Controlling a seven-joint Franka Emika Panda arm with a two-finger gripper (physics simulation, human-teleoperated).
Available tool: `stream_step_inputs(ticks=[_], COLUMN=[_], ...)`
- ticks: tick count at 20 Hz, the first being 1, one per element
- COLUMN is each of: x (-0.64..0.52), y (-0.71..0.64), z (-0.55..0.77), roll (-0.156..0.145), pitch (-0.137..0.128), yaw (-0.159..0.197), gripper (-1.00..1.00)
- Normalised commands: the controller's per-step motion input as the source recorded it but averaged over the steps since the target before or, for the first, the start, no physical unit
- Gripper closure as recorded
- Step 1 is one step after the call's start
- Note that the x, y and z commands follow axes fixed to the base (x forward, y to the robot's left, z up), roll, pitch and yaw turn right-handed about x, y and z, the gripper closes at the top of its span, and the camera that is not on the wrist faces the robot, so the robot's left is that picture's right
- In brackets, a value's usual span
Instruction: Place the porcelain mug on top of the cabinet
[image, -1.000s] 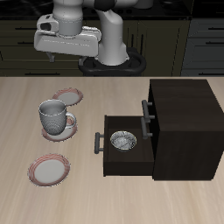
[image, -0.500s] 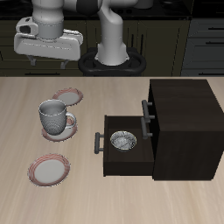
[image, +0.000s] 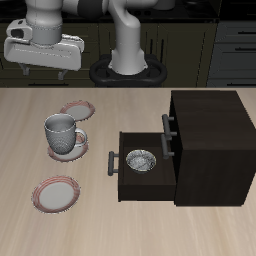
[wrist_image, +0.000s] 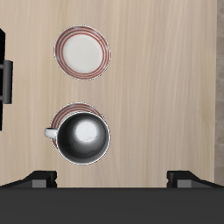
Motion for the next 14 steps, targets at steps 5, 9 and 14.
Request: stream_step_inputs(ticks=[5,9,14], x=[-0.11,0.01,-0.01], y=[-0.03,-0.03,0.03], z=[-0.16,-0.28,-0.38], roll=[-0.038,-0.023,0.004], pitch=[-0.103,-0.031,-0.002], yaw=[-0.013,0.011,-0.055], gripper=[-1.0,-1.0,-1.0])
